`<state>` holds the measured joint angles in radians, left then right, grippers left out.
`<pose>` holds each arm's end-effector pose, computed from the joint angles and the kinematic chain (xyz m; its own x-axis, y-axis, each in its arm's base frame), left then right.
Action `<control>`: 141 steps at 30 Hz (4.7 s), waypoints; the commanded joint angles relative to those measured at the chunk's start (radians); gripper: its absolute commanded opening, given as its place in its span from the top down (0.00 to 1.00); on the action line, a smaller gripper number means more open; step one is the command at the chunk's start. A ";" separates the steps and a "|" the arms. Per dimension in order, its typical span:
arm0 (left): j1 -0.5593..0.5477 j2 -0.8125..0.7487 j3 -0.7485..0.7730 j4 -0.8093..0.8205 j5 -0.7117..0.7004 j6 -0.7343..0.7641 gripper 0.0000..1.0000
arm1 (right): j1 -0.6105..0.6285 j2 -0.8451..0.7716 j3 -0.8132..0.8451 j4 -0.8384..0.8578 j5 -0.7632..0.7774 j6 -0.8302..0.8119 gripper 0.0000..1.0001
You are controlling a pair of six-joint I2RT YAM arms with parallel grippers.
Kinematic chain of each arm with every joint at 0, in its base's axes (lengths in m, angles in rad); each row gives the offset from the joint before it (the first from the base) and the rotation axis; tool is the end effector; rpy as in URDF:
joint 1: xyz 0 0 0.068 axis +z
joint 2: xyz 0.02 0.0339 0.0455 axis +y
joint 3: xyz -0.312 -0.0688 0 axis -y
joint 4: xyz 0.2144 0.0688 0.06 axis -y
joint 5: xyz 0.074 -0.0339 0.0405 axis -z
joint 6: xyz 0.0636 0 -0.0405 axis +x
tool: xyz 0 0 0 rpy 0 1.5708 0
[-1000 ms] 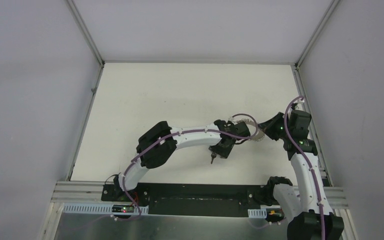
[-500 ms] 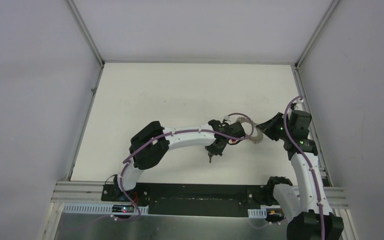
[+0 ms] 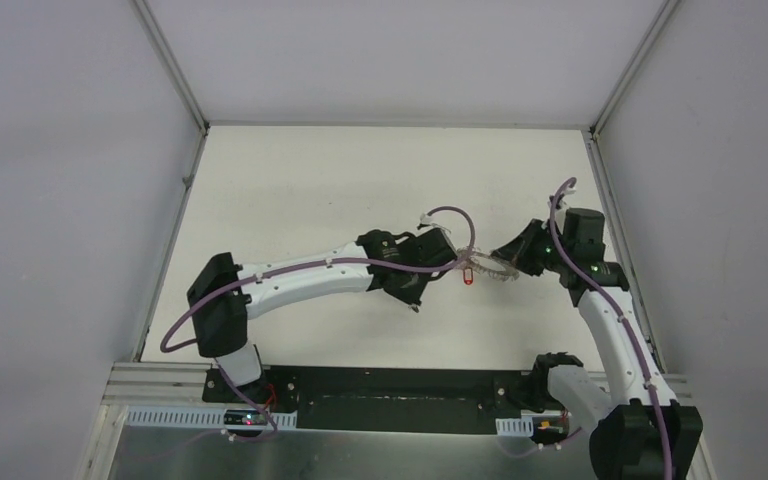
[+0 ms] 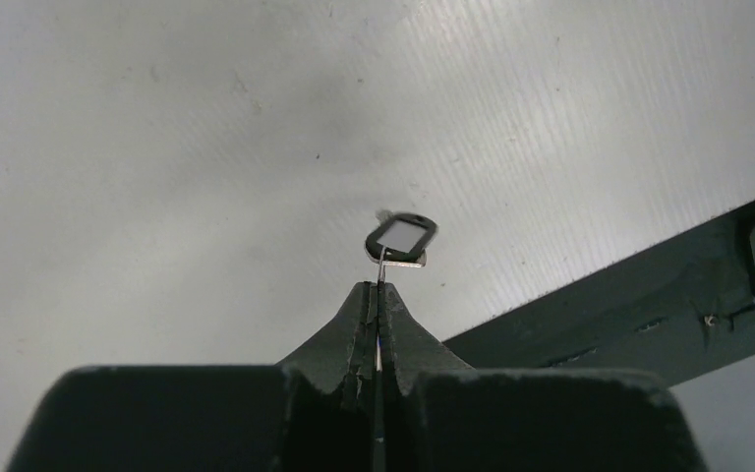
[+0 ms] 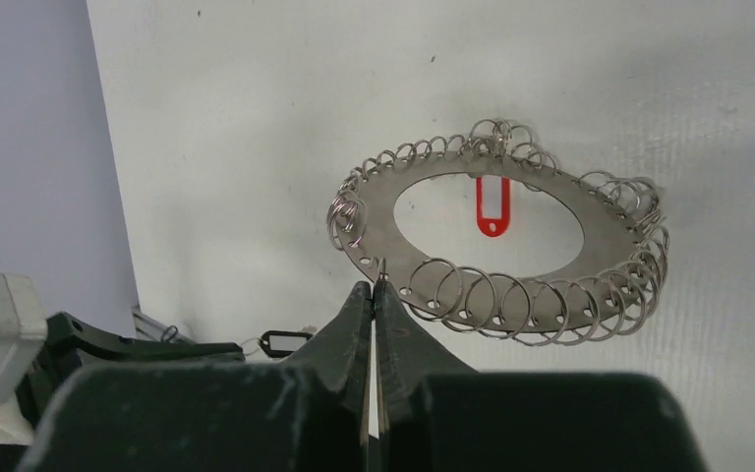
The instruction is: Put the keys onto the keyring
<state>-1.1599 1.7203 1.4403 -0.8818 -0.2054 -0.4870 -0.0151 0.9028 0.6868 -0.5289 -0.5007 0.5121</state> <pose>0.1490 -0.3095 0.2954 -0.7287 0.5256 -0.4390 0.5930 0.8049 -0.0207 0.1449 0.0283 0.2831 -0.7573 0.4413 -0.4814 0.0361 0.7643 0.6439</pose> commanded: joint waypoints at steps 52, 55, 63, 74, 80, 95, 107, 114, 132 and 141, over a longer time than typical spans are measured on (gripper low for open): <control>0.182 -0.854 -0.610 0.689 0.686 0.677 1.00 | 0.792 0.101 0.179 0.260 -0.366 -0.572 1.00; 0.172 -0.861 -0.611 0.688 0.677 0.683 1.00 | 0.793 0.103 0.181 0.259 -0.365 -0.564 1.00; 0.154 -0.867 -0.603 0.686 0.651 0.701 1.00 | 0.794 0.108 0.183 0.256 -0.359 -0.549 1.00; 0.141 -0.875 -0.616 0.646 0.656 0.715 1.00 | 0.794 0.104 0.187 0.254 -0.303 -0.515 1.00; 0.135 -0.878 -0.628 0.625 0.652 0.711 1.00 | 0.794 0.088 0.178 0.262 -0.297 -0.525 1.00; 0.134 -0.883 -0.600 0.509 0.554 0.709 1.00 | 0.794 0.071 0.170 0.266 -0.272 -0.515 1.00; 0.134 -0.866 -0.508 0.478 0.606 0.629 1.00 | 0.794 0.076 0.167 0.255 -0.310 -0.529 1.00; 0.134 -0.827 -0.470 0.480 0.686 0.605 1.00 | 0.803 -0.014 0.077 0.329 -0.341 -0.664 1.00; 0.113 -0.714 -0.428 0.514 0.675 0.498 1.00 | 0.819 -0.011 0.076 0.320 -0.342 -0.695 1.00; 0.111 -0.721 -0.439 0.514 0.611 0.494 1.00 | 0.825 -0.013 0.080 0.319 -0.343 -0.701 1.00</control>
<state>-1.0355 1.0122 0.9684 -0.4103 0.4458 0.0185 0.8024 0.9020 0.7399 -0.2737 -0.8055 -0.1638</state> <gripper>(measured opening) 0.008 0.007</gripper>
